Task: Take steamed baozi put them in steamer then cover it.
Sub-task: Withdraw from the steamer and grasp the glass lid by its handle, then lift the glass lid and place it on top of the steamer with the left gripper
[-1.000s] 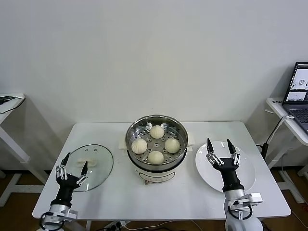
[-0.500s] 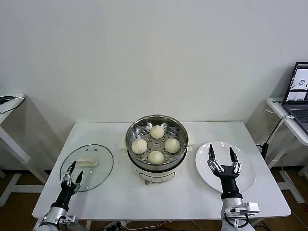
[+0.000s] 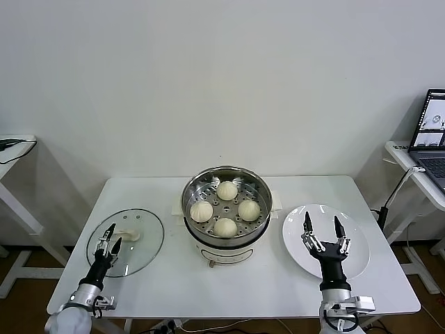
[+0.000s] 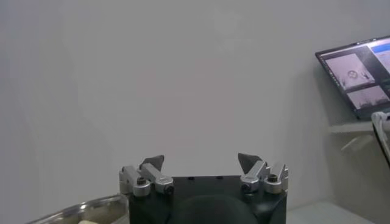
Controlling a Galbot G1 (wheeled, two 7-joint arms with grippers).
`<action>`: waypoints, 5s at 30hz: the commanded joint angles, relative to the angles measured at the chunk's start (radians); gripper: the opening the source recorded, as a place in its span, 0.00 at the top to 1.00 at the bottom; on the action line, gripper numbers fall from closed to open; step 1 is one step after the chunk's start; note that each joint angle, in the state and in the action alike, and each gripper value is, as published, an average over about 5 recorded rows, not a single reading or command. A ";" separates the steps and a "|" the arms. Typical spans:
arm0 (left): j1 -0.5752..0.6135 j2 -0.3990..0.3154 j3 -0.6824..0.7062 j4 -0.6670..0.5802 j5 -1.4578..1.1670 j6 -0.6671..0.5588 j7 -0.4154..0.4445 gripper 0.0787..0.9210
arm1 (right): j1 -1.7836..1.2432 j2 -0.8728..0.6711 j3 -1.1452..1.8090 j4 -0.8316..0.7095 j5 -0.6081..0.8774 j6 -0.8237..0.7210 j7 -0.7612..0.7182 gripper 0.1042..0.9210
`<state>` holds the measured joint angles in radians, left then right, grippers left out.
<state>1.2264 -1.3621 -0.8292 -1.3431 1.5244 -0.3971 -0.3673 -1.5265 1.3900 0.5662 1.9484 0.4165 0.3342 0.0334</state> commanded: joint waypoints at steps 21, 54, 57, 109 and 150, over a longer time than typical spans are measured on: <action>-0.130 -0.013 0.019 0.133 0.051 0.023 -0.009 0.17 | -0.001 0.013 0.005 -0.043 -0.031 0.032 -0.007 0.12; 0.214 0.104 0.012 -0.613 -0.329 0.299 0.281 0.87 | 0.012 0.013 -0.001 -0.049 -0.040 0.050 -0.005 0.12; 0.272 0.147 0.046 -0.760 -0.368 0.382 0.377 0.87 | 0.012 0.009 0.002 -0.040 -0.035 0.049 -0.005 0.12; -0.383 -0.105 0.980 -0.408 -0.021 0.918 0.629 0.87 | -0.014 0.059 0.054 -0.055 -0.080 0.072 -0.003 0.12; -0.332 -0.124 0.941 -0.355 -0.007 0.917 0.569 0.87 | 0.000 0.053 0.038 -0.074 -0.096 0.074 -0.005 0.12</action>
<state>0.8900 -1.4848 0.1110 -1.7011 1.5159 0.5223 0.2039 -1.5272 1.4437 0.6061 1.8752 0.3220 0.4076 0.0294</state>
